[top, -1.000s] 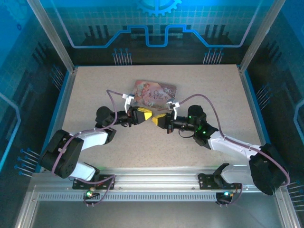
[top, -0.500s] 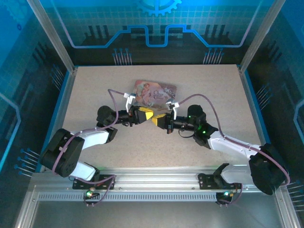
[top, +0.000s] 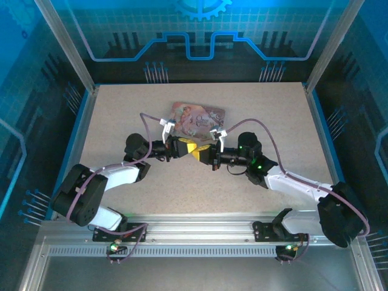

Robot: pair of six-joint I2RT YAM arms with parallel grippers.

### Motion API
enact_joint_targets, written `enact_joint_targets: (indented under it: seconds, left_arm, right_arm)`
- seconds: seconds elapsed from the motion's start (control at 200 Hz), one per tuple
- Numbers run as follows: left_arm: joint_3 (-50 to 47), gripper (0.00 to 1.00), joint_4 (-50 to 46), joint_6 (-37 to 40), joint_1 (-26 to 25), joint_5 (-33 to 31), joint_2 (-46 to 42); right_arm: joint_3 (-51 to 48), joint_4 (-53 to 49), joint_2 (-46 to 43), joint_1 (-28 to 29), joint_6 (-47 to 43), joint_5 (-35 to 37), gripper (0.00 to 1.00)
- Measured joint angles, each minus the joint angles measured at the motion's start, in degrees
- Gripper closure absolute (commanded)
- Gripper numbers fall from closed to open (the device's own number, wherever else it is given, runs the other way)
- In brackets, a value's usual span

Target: Unlock the padlock with the key

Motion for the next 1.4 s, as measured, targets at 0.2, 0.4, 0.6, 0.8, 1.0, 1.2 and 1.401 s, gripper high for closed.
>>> enact_joint_targets:
  seconds: [0.2,0.4,0.6,0.8,1.0,1.2,1.401]
  left_arm:
    - [1.5,1.00,-10.1,5.7,-0.2,1.5,-2.9]
    - [8.1,1.00,-31.3,17.9,-0.4,3.6,-9.7]
    - [13.0,1.00,-44.7,24.8,-0.4,4.8,-11.7]
    - [13.5,1.00,-52.5,28.2,-1.0,5.1,-12.1]
    - [14.0,1.00,-56.1,30.1,-1.6,5.1,-13.6]
    - [14.0,1.00,-56.3,30.1,-1.6,5.1,-13.9]
    - [14.0,1.00,-55.8,30.0,-1.8,5.1,-13.9]
  right_arm:
    - [1.0,-6.4,-1.4,-0.7,-2.8,-0.1,0.68]
    - [0.6,-10.9,-9.7,-4.9,-4.4,-1.2,0.68]
    - [-0.4,-8.3,-10.0,-4.5,-3.9,-4.2,0.65]
    - [-0.4,-7.3,-7.6,-2.1,-3.3,-6.1,0.72]
    - [-0.4,-5.2,-6.5,-1.6,-2.6,-7.2,0.73]
    - [-0.3,-4.9,-5.2,-0.5,-2.6,-7.6,0.75]
    - [-0.2,-3.8,-4.5,-0.4,-1.9,-7.6,0.78]
